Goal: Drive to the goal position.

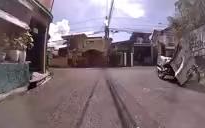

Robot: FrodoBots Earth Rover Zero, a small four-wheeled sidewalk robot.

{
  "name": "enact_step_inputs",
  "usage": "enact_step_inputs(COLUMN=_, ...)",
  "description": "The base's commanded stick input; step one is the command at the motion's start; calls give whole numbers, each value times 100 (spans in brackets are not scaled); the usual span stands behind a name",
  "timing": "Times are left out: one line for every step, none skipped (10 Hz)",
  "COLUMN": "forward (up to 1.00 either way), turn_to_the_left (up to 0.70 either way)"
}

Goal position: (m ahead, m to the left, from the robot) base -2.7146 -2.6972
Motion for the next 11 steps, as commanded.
enact_step_inputs(forward=70, turn_to_the_left=0)
enact_step_inputs(forward=70, turn_to_the_left=0)
enact_step_inputs(forward=70, turn_to_the_left=0)
enact_step_inputs(forward=70, turn_to_the_left=0)
enact_step_inputs(forward=70, turn_to_the_left=0)
enact_step_inputs(forward=70, turn_to_the_left=0)
enact_step_inputs(forward=70, turn_to_the_left=0)
enact_step_inputs(forward=70, turn_to_the_left=0)
enact_step_inputs(forward=70, turn_to_the_left=0)
enact_step_inputs(forward=70, turn_to_the_left=0)
enact_step_inputs(forward=70, turn_to_the_left=0)
